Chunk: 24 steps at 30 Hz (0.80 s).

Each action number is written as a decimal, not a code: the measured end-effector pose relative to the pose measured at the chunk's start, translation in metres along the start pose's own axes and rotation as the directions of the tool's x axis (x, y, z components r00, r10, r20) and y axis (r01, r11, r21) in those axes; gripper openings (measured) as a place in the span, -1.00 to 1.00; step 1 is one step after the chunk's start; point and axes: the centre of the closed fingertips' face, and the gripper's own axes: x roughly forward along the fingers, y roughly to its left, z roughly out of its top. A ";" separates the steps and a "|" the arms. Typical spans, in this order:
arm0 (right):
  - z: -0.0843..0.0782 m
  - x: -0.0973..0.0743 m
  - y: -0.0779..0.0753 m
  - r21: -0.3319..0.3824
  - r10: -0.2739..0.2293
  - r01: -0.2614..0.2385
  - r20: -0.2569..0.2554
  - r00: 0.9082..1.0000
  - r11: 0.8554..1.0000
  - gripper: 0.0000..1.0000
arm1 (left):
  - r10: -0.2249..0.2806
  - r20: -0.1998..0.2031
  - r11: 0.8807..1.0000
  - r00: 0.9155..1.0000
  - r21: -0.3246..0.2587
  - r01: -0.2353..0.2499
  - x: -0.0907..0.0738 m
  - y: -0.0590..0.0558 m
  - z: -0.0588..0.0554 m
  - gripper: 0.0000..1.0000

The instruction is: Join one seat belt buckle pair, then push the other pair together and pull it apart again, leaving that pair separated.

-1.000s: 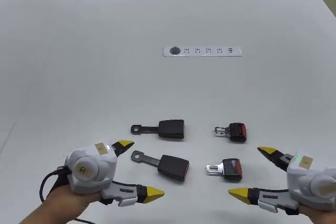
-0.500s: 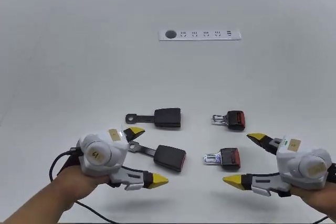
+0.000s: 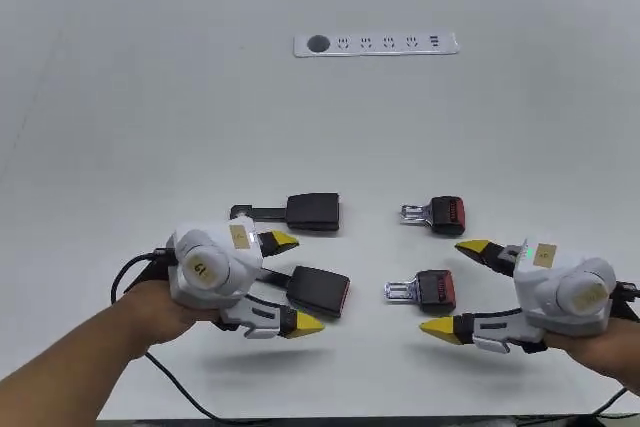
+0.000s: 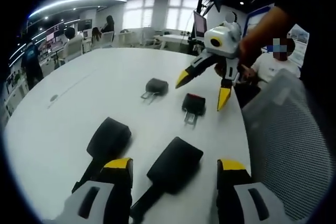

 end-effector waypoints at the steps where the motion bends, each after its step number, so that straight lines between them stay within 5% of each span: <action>1: -0.002 0.001 0.000 -0.006 0.009 -0.009 -0.006 1.000 1.000 0.43 | -0.010 -0.015 1.000 1.000 0.020 0.010 0.002 -0.001 -0.001 0.32; 13: -0.013 0.011 -0.001 -0.088 0.064 -0.071 -0.079 0.995 0.994 0.25 | -0.122 -0.124 0.979 0.985 0.151 0.140 0.018 -0.003 -0.020 0.07; 21: -0.023 0.014 -0.004 -0.139 0.080 -0.098 -0.132 0.988 0.985 -0.06 | -0.139 -0.180 0.961 0.974 0.212 0.177 0.021 0.004 -0.034 -0.09; 24: -0.021 0.015 -0.005 -0.137 0.079 -0.096 -0.125 0.989 0.986 -0.23 | -0.116 -0.164 0.966 0.980 0.211 0.150 0.021 0.009 -0.032 -0.22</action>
